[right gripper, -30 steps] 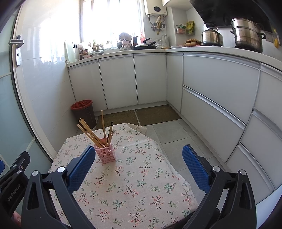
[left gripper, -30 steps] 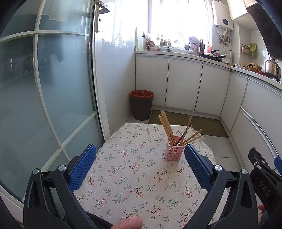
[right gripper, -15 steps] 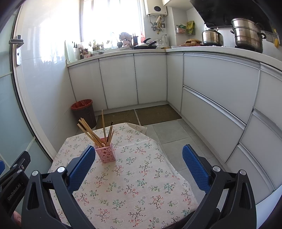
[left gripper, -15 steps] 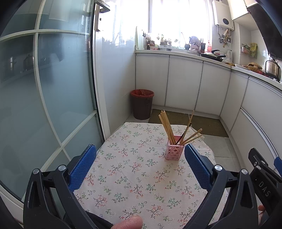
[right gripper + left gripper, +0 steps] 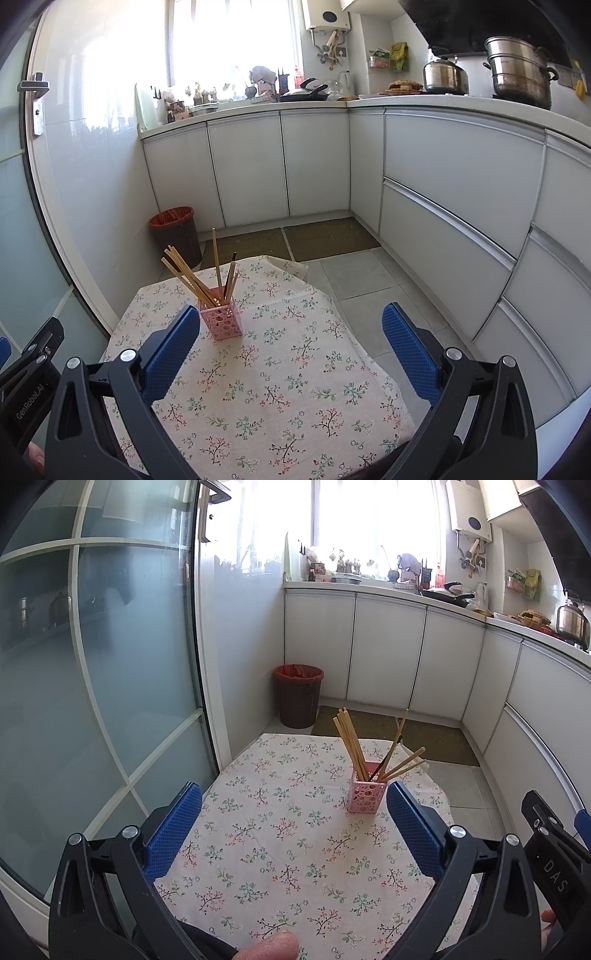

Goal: Organize utensils

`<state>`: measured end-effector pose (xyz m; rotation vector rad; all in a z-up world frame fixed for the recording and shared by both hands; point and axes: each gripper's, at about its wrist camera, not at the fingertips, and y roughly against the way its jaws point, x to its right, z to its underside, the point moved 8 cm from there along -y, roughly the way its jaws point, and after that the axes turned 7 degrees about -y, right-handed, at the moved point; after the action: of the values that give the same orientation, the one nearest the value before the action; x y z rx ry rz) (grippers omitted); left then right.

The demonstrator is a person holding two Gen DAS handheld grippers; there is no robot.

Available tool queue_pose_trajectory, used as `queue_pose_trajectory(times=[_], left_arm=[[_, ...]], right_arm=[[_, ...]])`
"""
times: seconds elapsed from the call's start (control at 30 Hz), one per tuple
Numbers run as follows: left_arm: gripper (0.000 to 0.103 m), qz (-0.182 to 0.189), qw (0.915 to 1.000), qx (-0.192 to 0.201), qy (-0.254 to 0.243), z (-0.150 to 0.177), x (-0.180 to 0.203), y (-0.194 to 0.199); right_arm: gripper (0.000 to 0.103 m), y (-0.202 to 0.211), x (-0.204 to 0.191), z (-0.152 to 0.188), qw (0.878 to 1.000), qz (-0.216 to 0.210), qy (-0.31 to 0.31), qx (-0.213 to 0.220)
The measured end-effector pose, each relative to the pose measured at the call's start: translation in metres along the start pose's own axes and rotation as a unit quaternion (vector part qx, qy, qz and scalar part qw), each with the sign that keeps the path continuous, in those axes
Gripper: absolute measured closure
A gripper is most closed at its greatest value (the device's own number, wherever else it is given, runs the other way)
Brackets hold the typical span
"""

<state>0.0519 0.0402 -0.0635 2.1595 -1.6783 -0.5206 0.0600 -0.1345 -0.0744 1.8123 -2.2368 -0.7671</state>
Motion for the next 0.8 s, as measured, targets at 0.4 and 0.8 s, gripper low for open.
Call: queue_pose_trajectory(times=[0.4, 0.8], left_arm=[[0.007, 0.0, 1.0, -0.001, 0.002, -0.0012, -0.0007, -0.0011], [0.007, -0.002, 1.0, -0.004, 0.004, -0.0021, 0.0017, -0.0012]], right_arm=[[0.007, -0.0028, -0.0002, 0.0006, 1.0, 0.0, 0.001, -0.002], [0.007, -0.003, -0.0008, 0.001, 1.0, 0.0, 0.001, -0.003]])
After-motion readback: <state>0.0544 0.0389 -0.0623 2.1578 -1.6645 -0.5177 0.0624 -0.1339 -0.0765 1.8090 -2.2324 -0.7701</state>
